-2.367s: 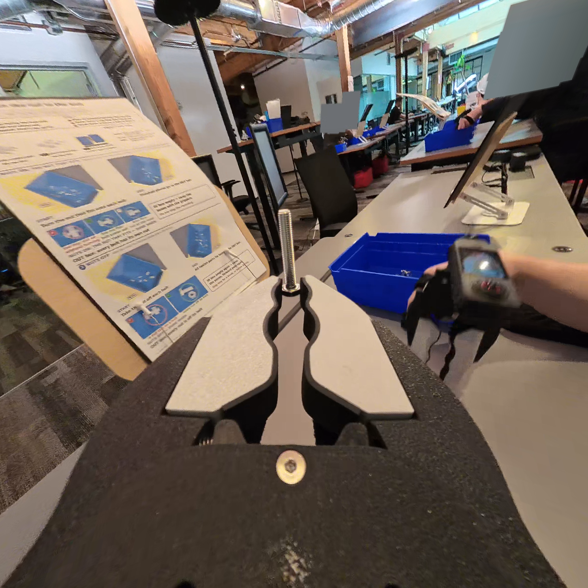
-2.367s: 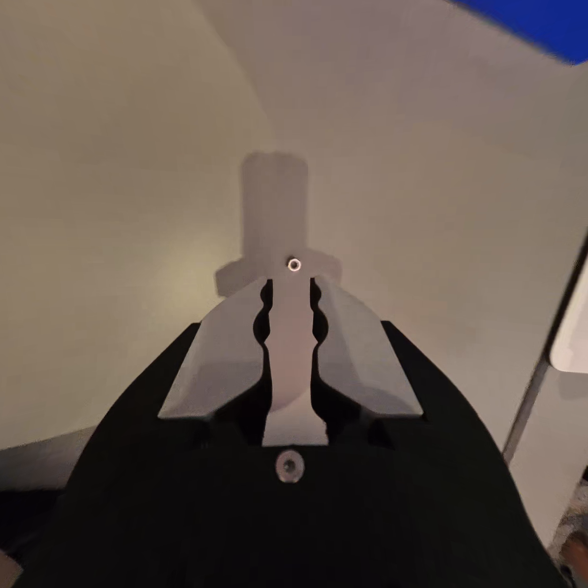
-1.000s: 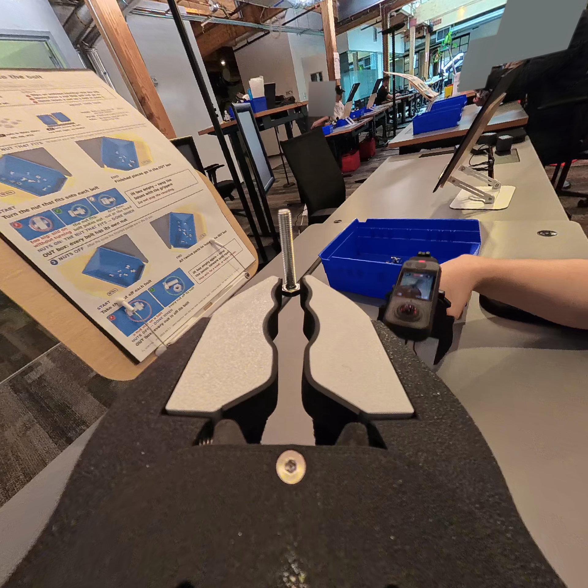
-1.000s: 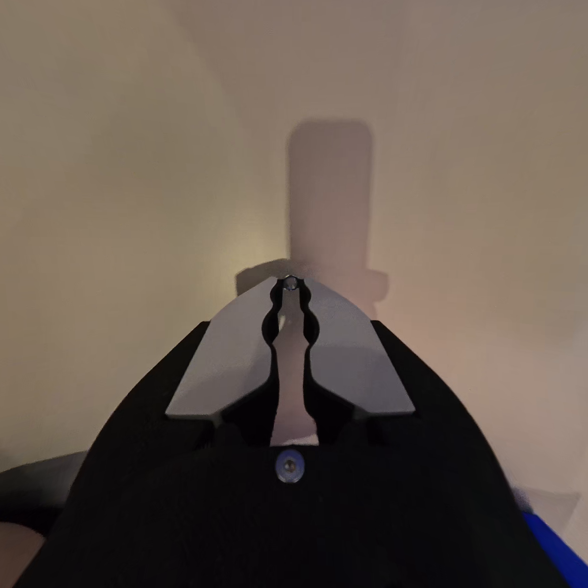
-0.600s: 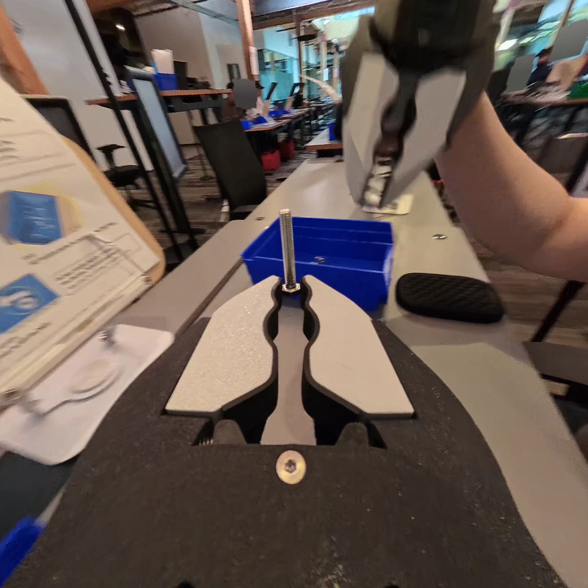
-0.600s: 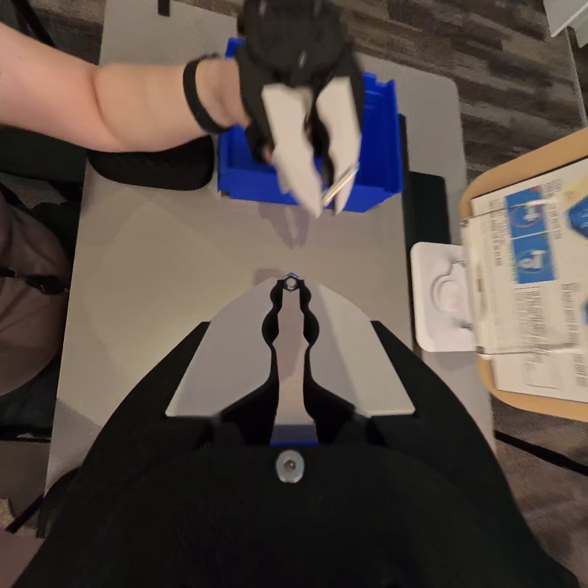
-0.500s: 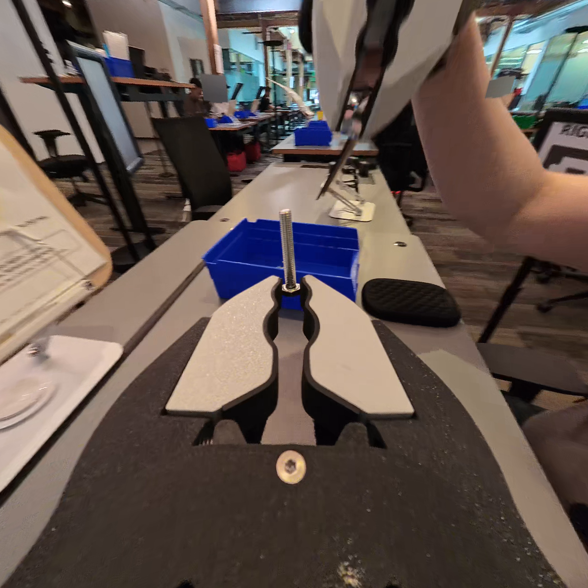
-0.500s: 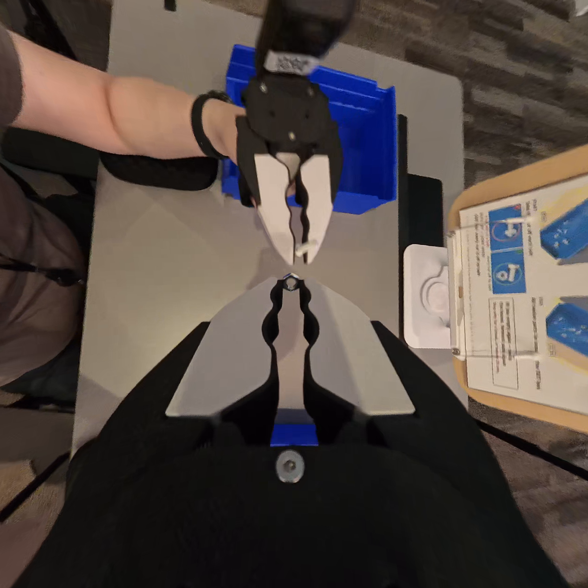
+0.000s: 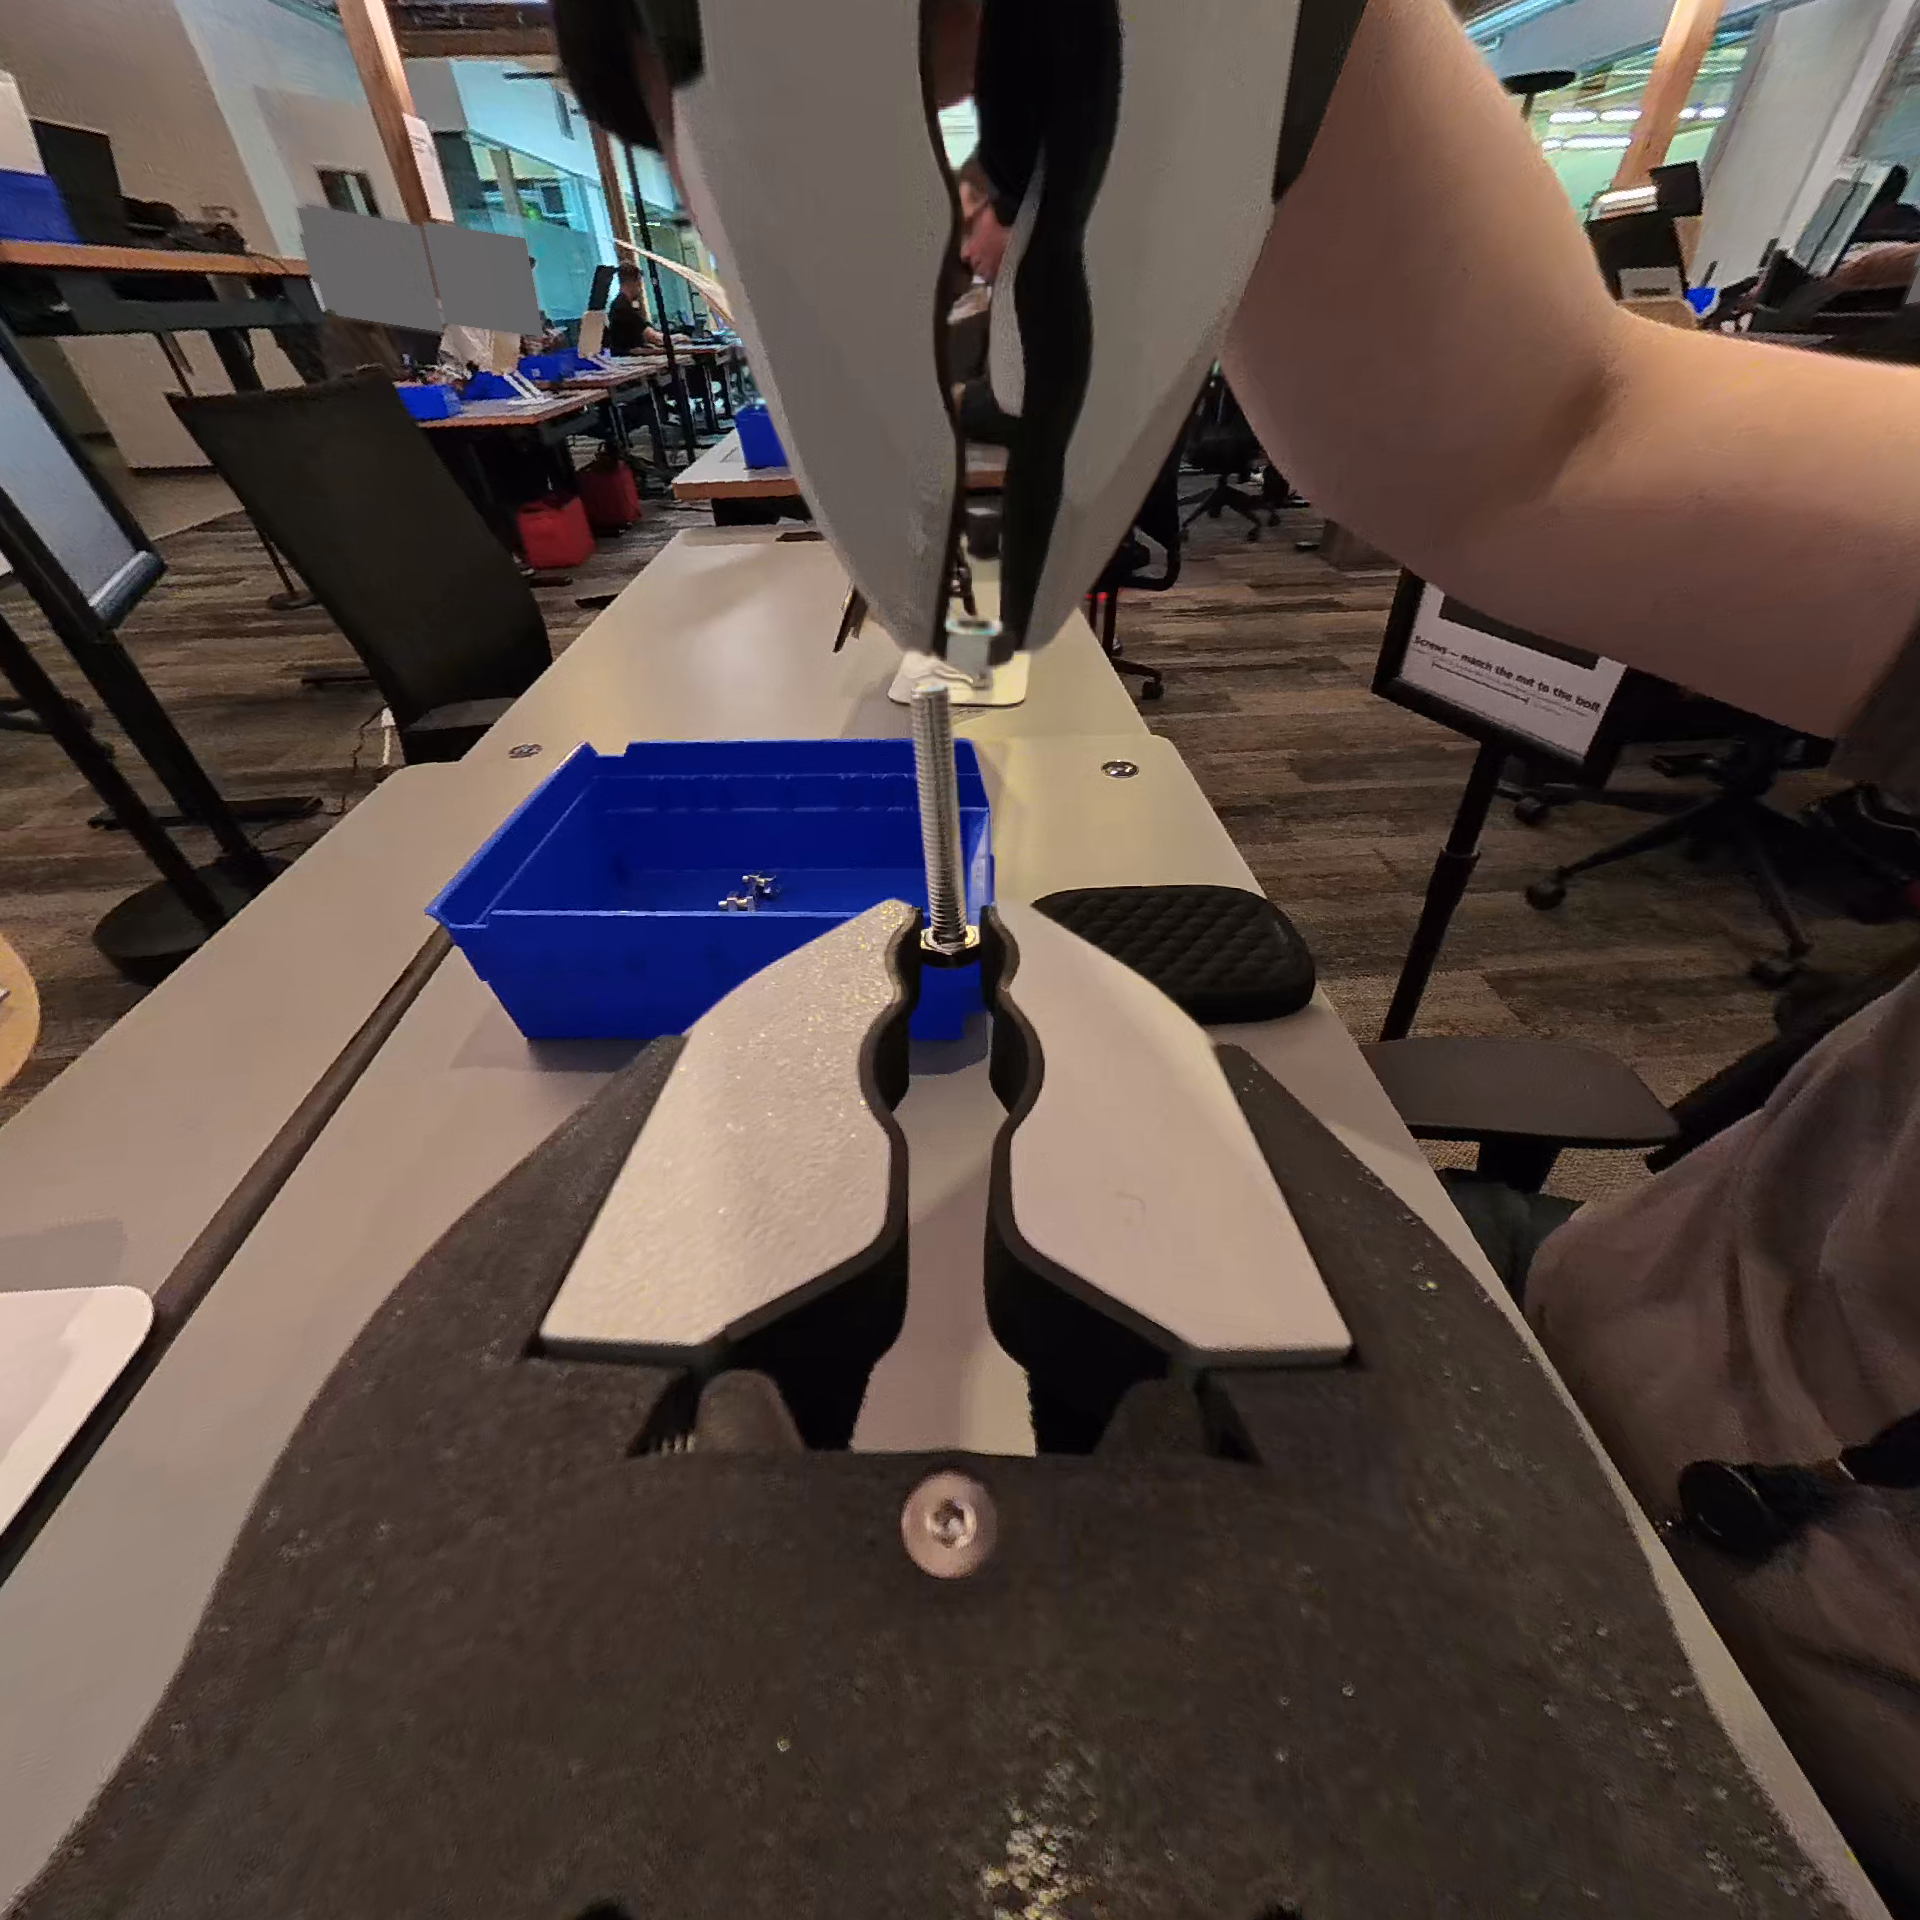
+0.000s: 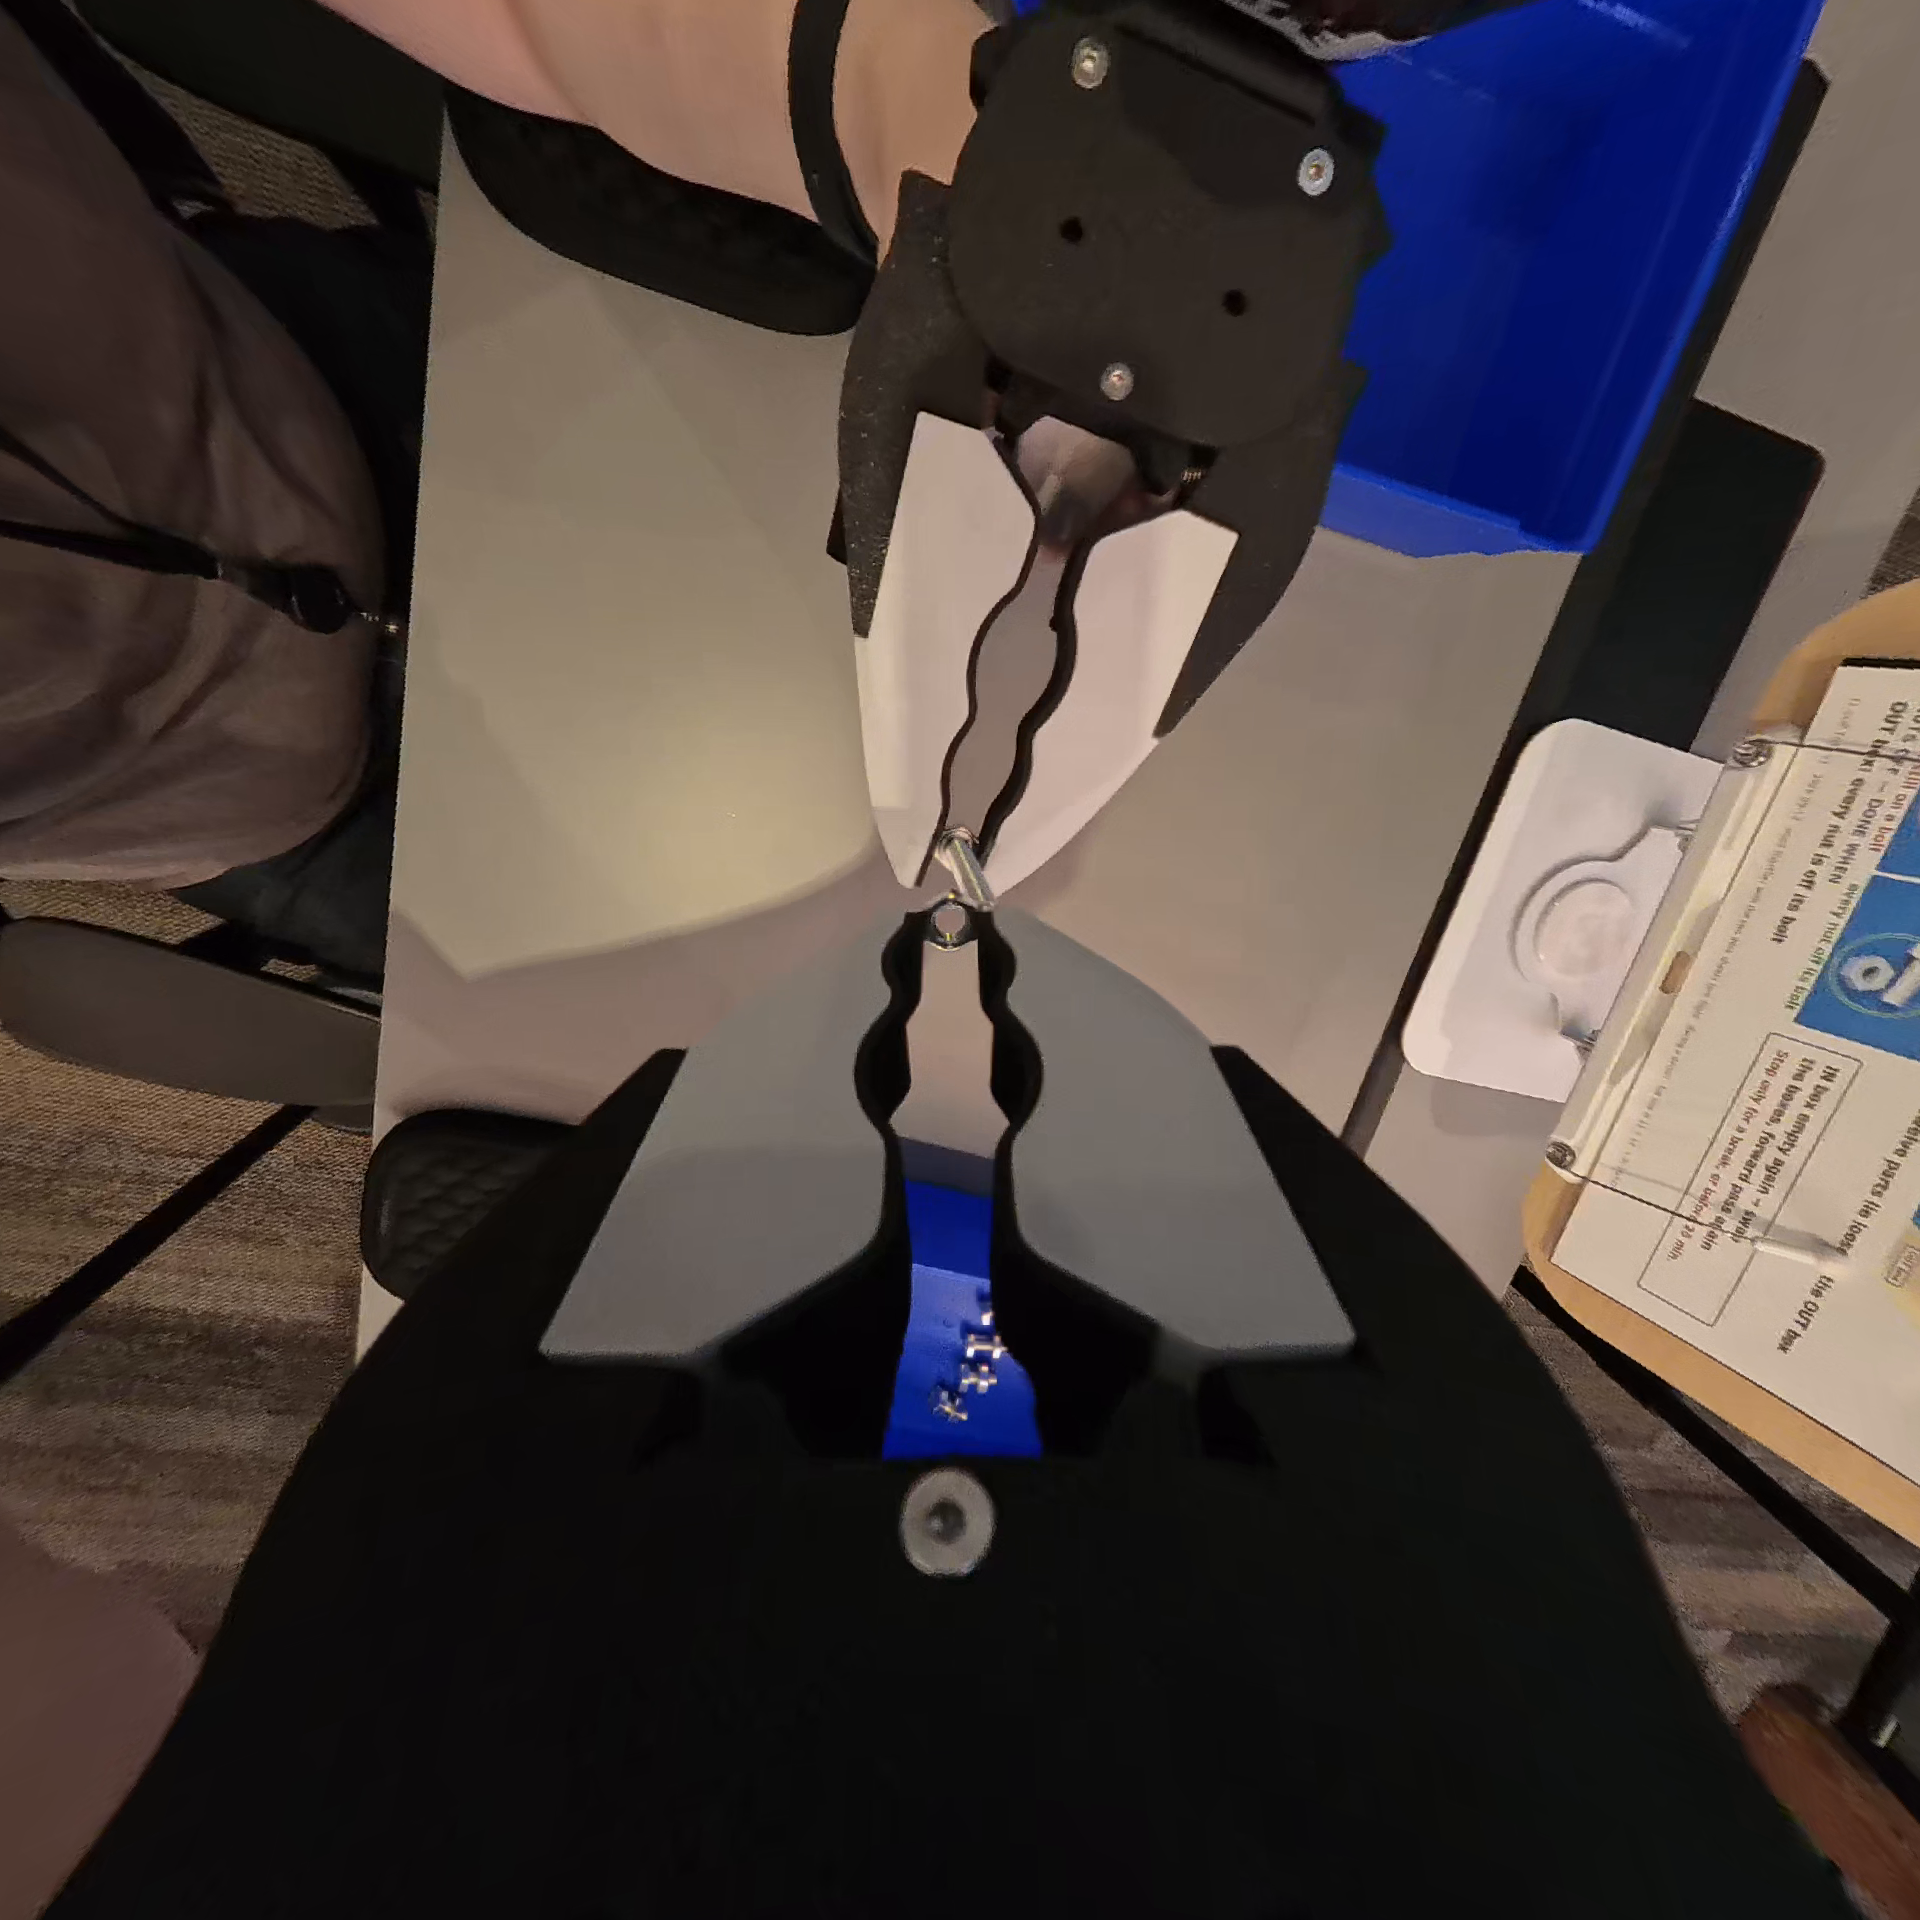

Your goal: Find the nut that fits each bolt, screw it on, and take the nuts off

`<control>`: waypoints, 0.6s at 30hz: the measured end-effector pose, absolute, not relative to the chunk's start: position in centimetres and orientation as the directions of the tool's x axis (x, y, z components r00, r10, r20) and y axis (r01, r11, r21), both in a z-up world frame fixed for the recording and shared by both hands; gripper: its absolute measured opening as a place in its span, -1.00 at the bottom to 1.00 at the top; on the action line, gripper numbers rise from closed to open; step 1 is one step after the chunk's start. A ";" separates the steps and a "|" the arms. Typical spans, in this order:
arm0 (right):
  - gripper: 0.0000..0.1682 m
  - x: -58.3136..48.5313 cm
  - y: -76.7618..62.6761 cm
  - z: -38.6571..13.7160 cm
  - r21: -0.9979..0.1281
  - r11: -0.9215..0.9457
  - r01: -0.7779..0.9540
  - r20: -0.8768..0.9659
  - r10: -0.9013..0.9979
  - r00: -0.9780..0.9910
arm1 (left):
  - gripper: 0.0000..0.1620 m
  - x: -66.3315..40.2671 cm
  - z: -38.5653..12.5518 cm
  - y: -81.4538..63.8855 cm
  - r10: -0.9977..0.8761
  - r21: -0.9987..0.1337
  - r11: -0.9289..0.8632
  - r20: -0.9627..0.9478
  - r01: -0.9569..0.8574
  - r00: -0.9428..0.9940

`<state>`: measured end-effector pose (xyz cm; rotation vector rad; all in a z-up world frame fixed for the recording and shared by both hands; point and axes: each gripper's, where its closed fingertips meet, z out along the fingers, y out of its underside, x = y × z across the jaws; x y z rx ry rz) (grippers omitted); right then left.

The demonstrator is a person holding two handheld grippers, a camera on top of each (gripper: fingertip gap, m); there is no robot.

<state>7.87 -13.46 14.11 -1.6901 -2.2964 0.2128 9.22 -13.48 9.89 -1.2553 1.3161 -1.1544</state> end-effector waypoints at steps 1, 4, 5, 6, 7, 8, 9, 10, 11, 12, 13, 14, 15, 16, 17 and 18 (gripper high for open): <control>-0.87 7.9 -13.5 14.0 -0.279 0.303 0.911 0.137 0.952 -0.275 | -0.88 9.2 9.9 -13.5 -0.999 -0.994 0.026 -0.023 -0.105 -0.022; -0.87 8.0 -13.2 13.8 -0.265 0.309 0.914 0.153 0.949 -0.277 | -0.88 9.2 9.8 -13.6 -0.999 -0.993 0.031 -0.027 -0.112 -0.032; -0.87 8.0 -13.3 13.8 -0.269 0.311 0.912 0.154 0.948 -0.278 | -0.88 9.2 9.9 -13.6 -0.999 -0.994 0.032 -0.029 -0.107 -0.030; -0.87 7.9 -13.2 13.8 -0.270 0.314 0.910 0.159 0.947 -0.280 | -0.88 9.3 9.8 -13.7 -0.999 -0.994 0.032 -0.028 -0.108 -0.036; -0.87 7.9 -13.2 13.7 -0.267 0.317 0.910 0.164 0.945 -0.282 | -0.88 9.3 9.8 -13.9 -0.998 -0.993 0.034 -0.029 -0.113 -0.049; -0.87 8.0 -13.2 13.7 -0.266 0.318 0.910 0.160 0.945 -0.284 | -0.88 9.3 9.7 -13.9 -0.998 -0.992 0.043 -0.037 -0.117 -0.050; -0.87 8.0 -13.3 13.6 -0.265 0.317 0.911 0.152 0.946 -0.285 | -0.88 9.4 9.6 -13.9 -0.998 -0.991 0.056 -0.051 -0.121 -0.043; -0.87 8.0 -13.4 13.5 -0.263 0.318 0.911 0.146 0.946 -0.288 | -0.88 9.5 9.6 -13.9 -0.997 -0.990 0.066 -0.061 -0.124 -0.045; -0.87 8.0 -13.5 13.4 -0.262 0.319 0.911 0.137 0.946 -0.292 | -0.88 9.5 9.6 -14.1 -0.997 -0.990 0.071 -0.065 -0.122 -0.050; -0.87 7.9 -13.7 13.4 -0.267 0.322 0.908 0.129 0.946 -0.298 | -0.88 9.5 9.6 -14.1 -0.996 -0.990 0.072 -0.067 -0.120 -0.051; -0.87 7.9 -13.8 13.5 -0.273 0.325 0.905 0.127 0.945 -0.301 | -0.88 9.5 9.7 -14.2 -0.996 -0.991 0.073 -0.067 -0.116 -0.055; -0.87 7.9 -13.8 13.5 -0.275 0.325 0.905 0.127 0.945 -0.301 | -0.88 9.5 9.8 -14.2 -0.996 -0.991 0.075 -0.069 -0.113 -0.055; -0.87 7.9 -13.7 13.6 -0.276 0.322 0.906 0.127 0.946 -0.297 | -0.88 9.5 9.8 -14.2 -0.996 -0.990 0.080 -0.075 -0.113 -0.052; -0.87 7.9 -13.6 13.6 -0.277 0.314 0.908 0.126 0.949 -0.289 | -0.88 9.4 9.8 -14.1 -0.996 -0.990 0.087 -0.083 -0.114 -0.044; -0.87 7.9 -13.5 13.5 -0.279 0.301 0.912 0.124 0.953 -0.276 | -0.88 9.4 9.7 -13.9 -0.996 -0.989 0.092 -0.089 -0.119 -0.031; -0.87 7.9 -13.4 13.5 -0.278 0.285 0.917 0.122 0.958 -0.260 | -0.88 9.4 9.7 -13.8 -0.995 -0.988 0.095 -0.093 -0.125 -0.021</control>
